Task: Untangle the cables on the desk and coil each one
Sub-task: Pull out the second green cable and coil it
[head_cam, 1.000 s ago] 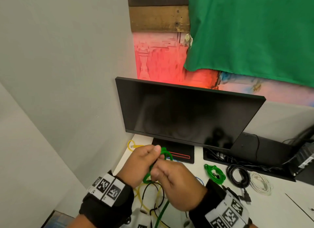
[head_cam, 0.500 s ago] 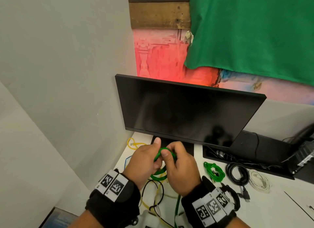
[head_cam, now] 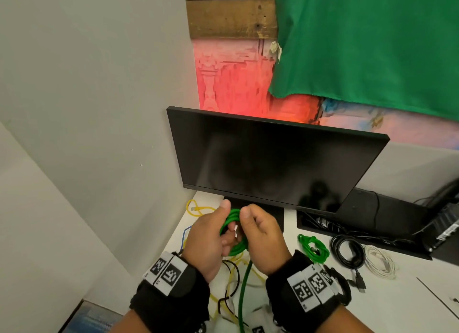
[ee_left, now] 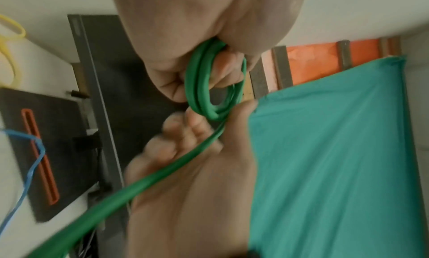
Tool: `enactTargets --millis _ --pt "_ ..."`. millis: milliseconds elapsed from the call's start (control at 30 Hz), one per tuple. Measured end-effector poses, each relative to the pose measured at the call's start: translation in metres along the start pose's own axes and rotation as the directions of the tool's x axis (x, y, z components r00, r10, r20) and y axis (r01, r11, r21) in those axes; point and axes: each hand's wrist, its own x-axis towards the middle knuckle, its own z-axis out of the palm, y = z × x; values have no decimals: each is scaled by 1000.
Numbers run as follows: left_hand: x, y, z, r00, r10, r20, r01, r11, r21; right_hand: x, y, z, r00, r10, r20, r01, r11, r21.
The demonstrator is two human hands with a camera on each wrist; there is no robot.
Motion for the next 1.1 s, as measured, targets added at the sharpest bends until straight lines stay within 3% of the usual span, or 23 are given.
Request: enactTargets --millis 133,233,333,400,467,567,700,900,1100 --pt "13 18 -19 993 52 -106 -49 998 37 -8 25 -26 949 254 185 -247 967 -61" --pt "19 21 -29 986 79 -144 -57 987 154 -17 33 -32 911 311 270 -261 943 -206" --pt "23 22 -30 983 36 -179 -8 988 156 -17 37 -30 957 255 138 -184 902 -390" --pt "24 23 -31 987 17 -161 8 988 152 -11 38 -34 987 157 -23 -135 752 -645" --pt "22 25 -30 996 42 -84 -21 971 237 -6 37 -38 988 102 -120 -157 608 -778" --pt "17 21 -21 988 142 61 -154 906 395 -2 41 -31 991 127 -29 -95 548 -831" --pt "18 9 -13 959 214 185 -279 828 486 -14 40 -1 971 190 144 -1 609 -793" --pt "17 -6 -28 892 121 435 -434 494 753 -28 16 11 905 142 401 143 786 -601" --pt "15 -5 -36 855 89 511 -514 278 812 -36 -1 11 863 213 457 4 903 -429"
